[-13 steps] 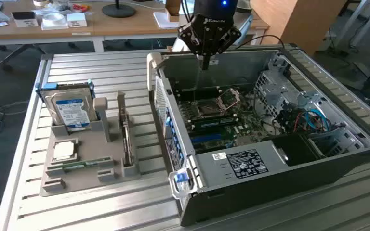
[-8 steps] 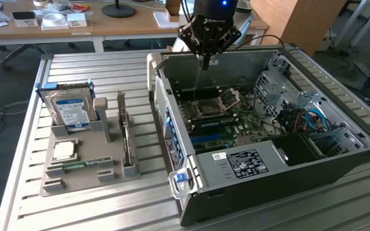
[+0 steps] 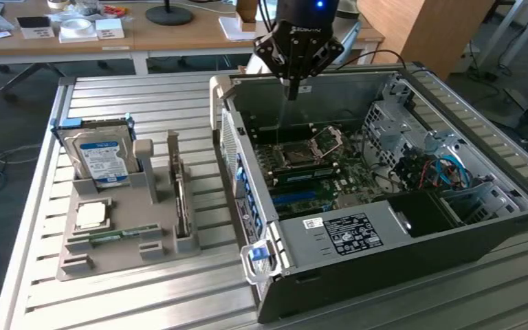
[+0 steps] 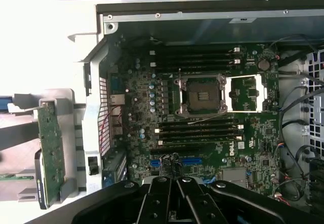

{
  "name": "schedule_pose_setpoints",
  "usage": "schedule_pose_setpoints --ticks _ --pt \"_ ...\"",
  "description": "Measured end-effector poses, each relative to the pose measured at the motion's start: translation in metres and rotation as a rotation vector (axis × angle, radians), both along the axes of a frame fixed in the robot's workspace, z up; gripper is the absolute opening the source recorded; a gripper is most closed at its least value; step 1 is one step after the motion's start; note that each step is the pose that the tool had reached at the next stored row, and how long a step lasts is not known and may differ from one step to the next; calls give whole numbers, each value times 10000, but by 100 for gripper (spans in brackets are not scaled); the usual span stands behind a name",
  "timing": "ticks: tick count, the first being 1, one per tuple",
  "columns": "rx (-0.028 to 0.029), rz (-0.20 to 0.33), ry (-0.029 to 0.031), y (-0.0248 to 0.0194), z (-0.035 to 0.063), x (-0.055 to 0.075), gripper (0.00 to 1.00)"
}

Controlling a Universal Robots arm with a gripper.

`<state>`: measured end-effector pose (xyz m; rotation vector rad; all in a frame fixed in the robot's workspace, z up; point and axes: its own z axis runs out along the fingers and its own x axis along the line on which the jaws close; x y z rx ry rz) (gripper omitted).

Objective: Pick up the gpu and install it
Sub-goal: 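Reach for the gpu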

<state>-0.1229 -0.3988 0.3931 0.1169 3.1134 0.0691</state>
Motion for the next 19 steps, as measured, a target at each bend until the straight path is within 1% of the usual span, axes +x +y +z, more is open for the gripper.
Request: schedule_pose_setpoints --ticks 4,19 --pt "-3 2 3 0 -1 -44 11" --pt "-1 -5 2 12 -10 -341 11"
